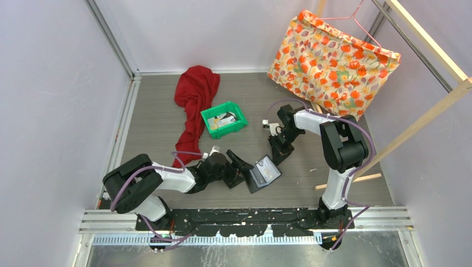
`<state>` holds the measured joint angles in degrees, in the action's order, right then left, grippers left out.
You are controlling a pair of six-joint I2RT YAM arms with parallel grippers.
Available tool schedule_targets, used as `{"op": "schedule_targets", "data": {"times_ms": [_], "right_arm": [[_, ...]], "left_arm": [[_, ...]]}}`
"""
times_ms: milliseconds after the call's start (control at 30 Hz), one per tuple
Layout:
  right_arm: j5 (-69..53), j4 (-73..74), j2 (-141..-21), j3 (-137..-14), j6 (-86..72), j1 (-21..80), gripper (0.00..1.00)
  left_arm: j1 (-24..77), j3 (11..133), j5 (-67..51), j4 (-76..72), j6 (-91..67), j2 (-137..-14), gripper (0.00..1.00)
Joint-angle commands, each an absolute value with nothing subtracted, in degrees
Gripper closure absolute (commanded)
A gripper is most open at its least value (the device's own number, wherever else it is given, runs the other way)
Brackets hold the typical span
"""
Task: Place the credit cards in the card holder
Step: Close the card holder at the center of the board.
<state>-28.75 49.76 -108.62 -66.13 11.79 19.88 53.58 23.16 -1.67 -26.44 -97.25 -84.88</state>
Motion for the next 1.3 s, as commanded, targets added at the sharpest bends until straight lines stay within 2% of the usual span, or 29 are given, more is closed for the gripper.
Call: {"op": "schedule_targets", "data": {"times_ms": [0, 400, 767, 1067, 1167, 1267], "right_arm": [[-30.5, 49.6, -109.6, -66.8, 11.0, 21.0, 0.88], [-30.7, 49.3, -109.9, -67.0, 10.7, 20.9, 0.88], [-30.5, 49.2, -110.1, -67.0, 10.5, 21.0, 0.88], [-32.0, 49.2, -109.7, -67.1, 10.3, 20.4, 0.88], [-33.9, 49.0, -109.1, -67.2, 10.1, 19.1, 0.88], [-36.1, 48.7, -108.1, -66.8, 10.0, 17.6, 0.89]], "left_arm": [[53.5, 22.3, 2.8, -38.9, -92.1, -86.5, 0.28], [53.2, 25.5, 0.6, -37.6, -87.2, -84.2, 0.38], [53.1, 28.0, -6.3, -50.5, -86.7, -90.7, 0.41], [53.1, 32.2, -10.3, -47.5, -87.4, -95.3, 0.43], [52.9, 34.8, -11.4, -41.5, -86.5, -96.7, 0.51], [52.3, 36.7, -11.2, -33.9, -85.0, -97.3, 0.64]]}}
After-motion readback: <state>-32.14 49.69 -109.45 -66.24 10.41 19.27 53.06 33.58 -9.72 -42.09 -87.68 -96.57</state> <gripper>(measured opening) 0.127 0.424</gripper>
